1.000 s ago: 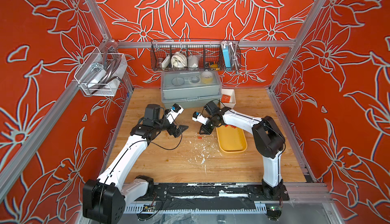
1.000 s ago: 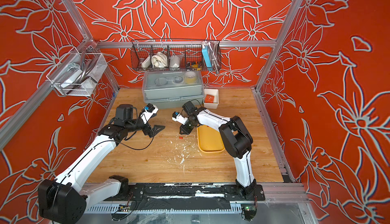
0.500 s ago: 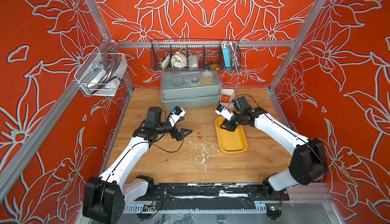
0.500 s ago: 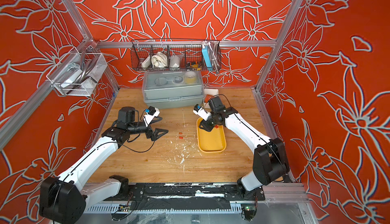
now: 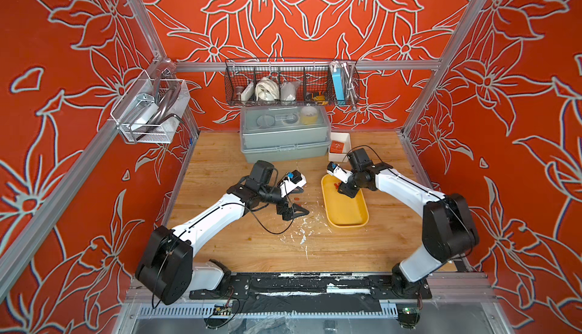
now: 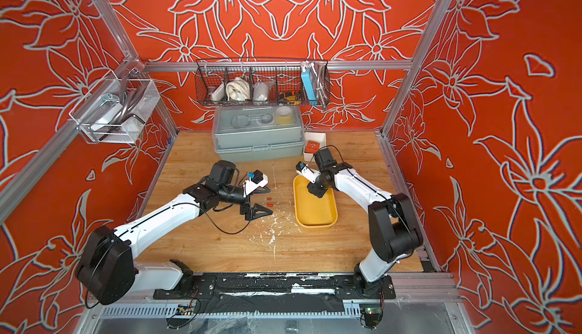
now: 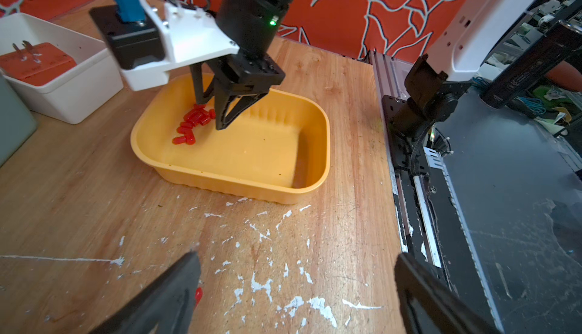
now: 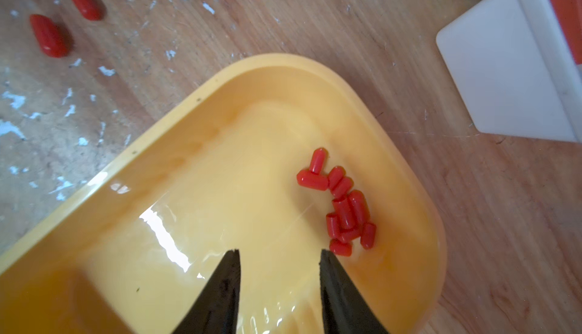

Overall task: Take the screw protection sleeves out of the storage box
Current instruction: Pick up the screw protection sleeve from the storage box.

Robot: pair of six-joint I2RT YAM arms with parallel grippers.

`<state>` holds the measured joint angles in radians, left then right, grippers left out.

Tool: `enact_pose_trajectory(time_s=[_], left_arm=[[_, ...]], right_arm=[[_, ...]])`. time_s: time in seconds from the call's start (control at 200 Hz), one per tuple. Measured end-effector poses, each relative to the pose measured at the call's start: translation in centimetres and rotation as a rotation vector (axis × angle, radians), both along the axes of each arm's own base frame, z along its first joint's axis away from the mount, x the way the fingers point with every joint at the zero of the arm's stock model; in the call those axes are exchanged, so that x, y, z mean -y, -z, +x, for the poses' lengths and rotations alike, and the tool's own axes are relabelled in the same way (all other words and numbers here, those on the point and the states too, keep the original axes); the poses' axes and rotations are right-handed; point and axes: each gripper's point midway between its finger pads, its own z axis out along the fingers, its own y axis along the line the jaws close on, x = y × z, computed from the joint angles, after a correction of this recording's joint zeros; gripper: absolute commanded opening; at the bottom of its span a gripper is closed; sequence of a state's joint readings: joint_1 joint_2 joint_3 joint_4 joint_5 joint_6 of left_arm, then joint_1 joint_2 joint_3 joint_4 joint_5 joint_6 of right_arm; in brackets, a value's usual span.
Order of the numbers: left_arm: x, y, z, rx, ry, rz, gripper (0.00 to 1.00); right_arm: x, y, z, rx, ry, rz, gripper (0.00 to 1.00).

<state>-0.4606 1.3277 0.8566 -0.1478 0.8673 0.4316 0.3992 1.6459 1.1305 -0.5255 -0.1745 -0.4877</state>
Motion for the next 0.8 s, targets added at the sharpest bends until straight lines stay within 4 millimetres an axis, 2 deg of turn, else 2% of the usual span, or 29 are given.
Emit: enact_pose_trajectory(time_s=[0.11,0.375,0.595,0.801], left_arm=[[-0.2,0.8,-0.2,-0.008,-0.005,0.012,0.96],[-0.6,0.9,-0.7,0.039,0.001,0.015,0.97],[-0.7,0.7,-0.7,0.066,0.004,0.017,0.97],[-0.7,0.7,-0.6,0.08,0.008,0.02,0.97]], right_arm=[[-0.4,1.1,1.1,-0.01,0.003,-0.003,0.36],[-1.0,3.2,2.9,-0.032,0.007,-0.021,0.34],[-1.4,3.7,4.2,-0.027,0.01,-0.03,0.31],[-1.1,4.1,4.5,-0.026,0.016,-0.052,0.3]])
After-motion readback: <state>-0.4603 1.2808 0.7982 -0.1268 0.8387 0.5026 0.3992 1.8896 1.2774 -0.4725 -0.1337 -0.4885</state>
